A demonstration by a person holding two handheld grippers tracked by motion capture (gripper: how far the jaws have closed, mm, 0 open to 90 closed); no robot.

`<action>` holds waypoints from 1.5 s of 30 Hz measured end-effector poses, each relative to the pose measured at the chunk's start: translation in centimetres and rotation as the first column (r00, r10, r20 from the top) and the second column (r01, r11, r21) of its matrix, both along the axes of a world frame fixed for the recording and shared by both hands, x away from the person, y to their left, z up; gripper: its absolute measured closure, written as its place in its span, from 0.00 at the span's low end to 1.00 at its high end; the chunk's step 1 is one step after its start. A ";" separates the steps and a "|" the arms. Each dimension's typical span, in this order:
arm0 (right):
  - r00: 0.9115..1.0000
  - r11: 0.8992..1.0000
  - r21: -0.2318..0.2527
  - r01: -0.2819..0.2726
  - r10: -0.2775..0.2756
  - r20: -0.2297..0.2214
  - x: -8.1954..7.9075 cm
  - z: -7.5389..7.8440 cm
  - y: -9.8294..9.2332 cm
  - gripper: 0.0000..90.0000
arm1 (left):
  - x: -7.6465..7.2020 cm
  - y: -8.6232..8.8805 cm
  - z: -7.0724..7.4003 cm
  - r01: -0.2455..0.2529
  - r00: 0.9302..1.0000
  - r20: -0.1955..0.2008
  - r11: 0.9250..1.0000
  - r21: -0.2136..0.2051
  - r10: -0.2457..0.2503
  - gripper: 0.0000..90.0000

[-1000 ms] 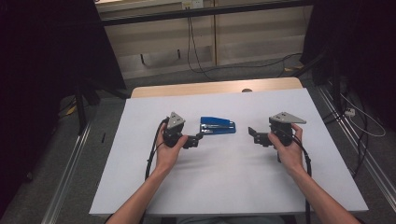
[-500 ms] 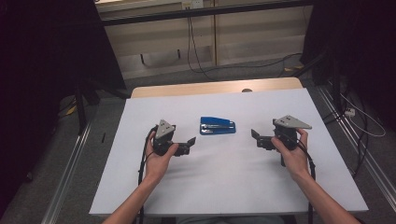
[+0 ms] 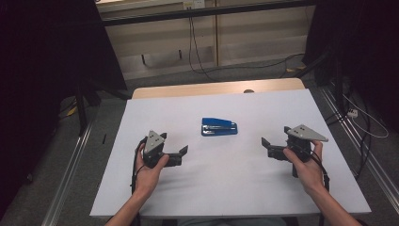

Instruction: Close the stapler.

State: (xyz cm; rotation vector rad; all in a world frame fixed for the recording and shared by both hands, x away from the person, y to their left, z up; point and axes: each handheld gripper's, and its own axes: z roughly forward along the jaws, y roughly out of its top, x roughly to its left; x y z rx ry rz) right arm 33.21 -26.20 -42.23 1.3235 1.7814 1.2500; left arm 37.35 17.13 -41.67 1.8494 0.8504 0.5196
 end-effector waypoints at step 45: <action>0.994 0.996 -0.015 0.093 -0.092 0.052 -5.2 -0.8 -3.0 0.04 | -4.0 4.3 -0.2 -0.065 0.998 -0.002 0.998 -0.008 0.065 0.05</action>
